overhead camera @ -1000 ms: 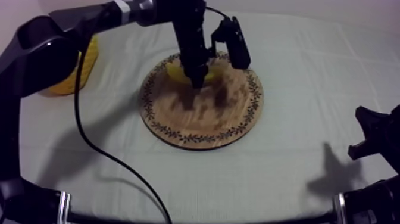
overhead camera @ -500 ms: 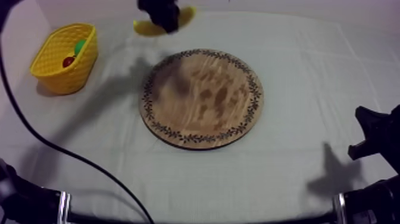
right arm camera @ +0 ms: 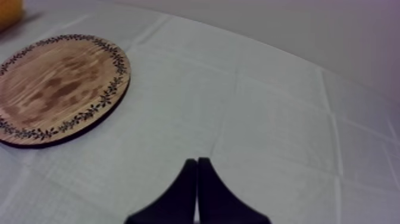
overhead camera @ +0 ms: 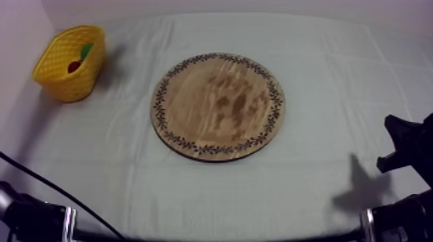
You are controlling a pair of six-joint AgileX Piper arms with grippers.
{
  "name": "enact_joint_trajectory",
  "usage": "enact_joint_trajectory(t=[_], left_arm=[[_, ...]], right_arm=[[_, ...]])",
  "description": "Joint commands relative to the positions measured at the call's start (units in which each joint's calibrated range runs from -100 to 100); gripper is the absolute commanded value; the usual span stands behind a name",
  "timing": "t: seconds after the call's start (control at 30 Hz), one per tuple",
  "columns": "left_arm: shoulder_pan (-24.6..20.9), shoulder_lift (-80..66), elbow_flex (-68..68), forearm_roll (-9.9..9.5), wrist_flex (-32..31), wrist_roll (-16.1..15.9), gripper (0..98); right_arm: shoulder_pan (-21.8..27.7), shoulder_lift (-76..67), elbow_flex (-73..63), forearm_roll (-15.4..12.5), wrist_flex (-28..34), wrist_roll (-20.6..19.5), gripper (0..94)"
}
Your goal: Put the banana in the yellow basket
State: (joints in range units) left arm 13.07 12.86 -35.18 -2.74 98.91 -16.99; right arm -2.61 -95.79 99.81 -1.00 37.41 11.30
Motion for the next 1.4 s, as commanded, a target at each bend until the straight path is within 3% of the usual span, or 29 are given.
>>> enact_joint_trajectory(t=[0.0,0.37,0.8,0.9,1.13,1.23,1.37], left_arm=[[-3.4,0.0,-0.1,0.19,-0.3,-0.3,13.1],[-12.1,4.5,5.5,2.24,-3.1,-1.6,13.1],[-15.5,10.7,21.6,2.70,-9.9,-2.0,13.6],[-16.0,10.5,25.3,2.88,-11.4,-1.8,23.6],[-17.0,6.3,32.4,2.92,-14.8,-1.0,65.4],[-17.0,3.9,34.0,3.06,-15.0,-0.6,72.0],[-16.7,-2.6,36.1,3.15,-14.7,0.4,71.7]], right_arm=[[0.0,0.0,0.0,0.0,0.0,0.0,0.2],[0.0,0.0,0.0,0.0,0.0,0.0,0.2],[0.0,0.0,0.0,0.0,0.0,0.0,0.2],[0.0,0.0,0.0,0.0,0.0,0.0,0.2],[0.0,0.0,0.0,0.0,0.0,0.0,0.2],[0.0,0.0,0.0,0.0,0.0,0.0,0.2],[0.0,0.0,0.0,0.0,0.0,0.0,0.2]])
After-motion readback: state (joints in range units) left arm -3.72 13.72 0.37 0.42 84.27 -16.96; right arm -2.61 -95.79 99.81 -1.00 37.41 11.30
